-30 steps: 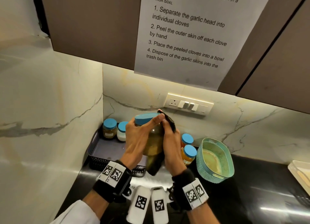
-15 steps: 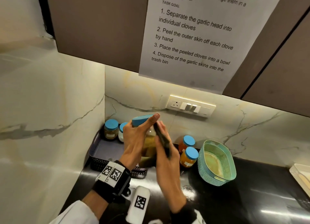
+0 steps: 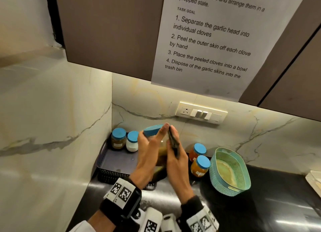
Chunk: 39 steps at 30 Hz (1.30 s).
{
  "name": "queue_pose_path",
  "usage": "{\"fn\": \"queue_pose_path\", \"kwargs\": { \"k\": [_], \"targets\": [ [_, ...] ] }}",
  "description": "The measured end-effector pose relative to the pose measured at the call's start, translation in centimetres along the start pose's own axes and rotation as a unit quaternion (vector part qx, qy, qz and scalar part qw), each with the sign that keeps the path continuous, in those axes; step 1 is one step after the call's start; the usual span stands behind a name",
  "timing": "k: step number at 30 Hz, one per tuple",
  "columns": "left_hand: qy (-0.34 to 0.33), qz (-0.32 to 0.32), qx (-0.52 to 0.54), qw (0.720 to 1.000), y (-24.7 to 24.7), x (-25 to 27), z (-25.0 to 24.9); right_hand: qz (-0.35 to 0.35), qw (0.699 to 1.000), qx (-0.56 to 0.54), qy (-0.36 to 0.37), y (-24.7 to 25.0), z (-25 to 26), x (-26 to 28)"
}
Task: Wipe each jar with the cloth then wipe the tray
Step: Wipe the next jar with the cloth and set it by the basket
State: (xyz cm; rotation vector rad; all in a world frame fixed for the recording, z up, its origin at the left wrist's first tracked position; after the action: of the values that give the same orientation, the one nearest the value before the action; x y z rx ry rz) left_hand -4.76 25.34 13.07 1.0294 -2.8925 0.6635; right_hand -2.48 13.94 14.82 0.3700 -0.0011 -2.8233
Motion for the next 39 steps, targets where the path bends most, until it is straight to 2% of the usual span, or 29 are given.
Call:
{"fn": "queue_pose_path", "kwargs": {
  "k": [3,7,11,15,20,23,26,28,33,37,39],
  "targets": [
    [0.005,0.016,-0.012,1.000,-0.1,0.6,0.9,0.004,0.997,-0.019,-0.068,1.5,-0.3,-1.8],
    [0.034,0.008,0.013,0.999,0.2,-0.3,0.5,0.007,0.996,-0.035,-0.083,1.9,-0.2,-2.8],
    [0.028,0.018,0.017,0.999,-0.2,-0.8,0.1,-0.017,0.992,-0.059,-0.107,1.8,-0.9,-2.7],
    [0.006,0.011,0.014,1.000,0.0,-1.4,-0.4,-0.020,0.993,-0.063,-0.100,1.3,-0.4,-2.1],
    [-0.029,0.037,0.006,0.999,-0.3,-2.1,-1.9,0.008,0.998,-0.063,-0.010,0.0,2.7,0.0],
    [-0.056,0.017,0.001,0.998,0.1,-2.5,-2.8,0.008,0.998,-0.049,0.026,-1.0,3.3,1.1],
    [-0.090,0.022,-0.014,0.996,-0.8,-1.7,-3.2,-0.013,0.999,-0.048,-0.020,0.1,3.7,-1.6],
    [-0.105,0.027,-0.029,0.994,-1.4,-1.5,-3.2,-0.001,0.995,-0.081,-0.055,0.5,3.8,-2.7],
    [-0.127,0.013,-0.040,0.991,-0.3,-2.8,-4.3,-0.016,0.995,-0.090,-0.043,-0.3,3.9,0.7],
    [-0.139,0.019,-0.081,0.987,-0.8,-1.4,-3.3,0.004,0.993,-0.071,-0.091,0.3,2.5,-2.0],
    [-0.129,0.017,-0.077,0.989,-0.8,-1.7,-3.0,-0.003,0.995,-0.052,-0.086,0.5,2.6,-1.6]
  ]
}}
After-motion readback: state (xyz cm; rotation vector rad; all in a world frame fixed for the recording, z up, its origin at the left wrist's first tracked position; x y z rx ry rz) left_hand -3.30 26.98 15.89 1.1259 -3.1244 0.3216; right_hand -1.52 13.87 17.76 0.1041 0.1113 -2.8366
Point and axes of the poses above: each hand's wrist, its own x-axis away from the middle knuckle, its own y-axis out of the back of the hand, z = x × y, the point moved 9 cm from there along -x, towards the middle knuckle, and after that the axes turned 3 degrees about -z, right-handed, at the moved point
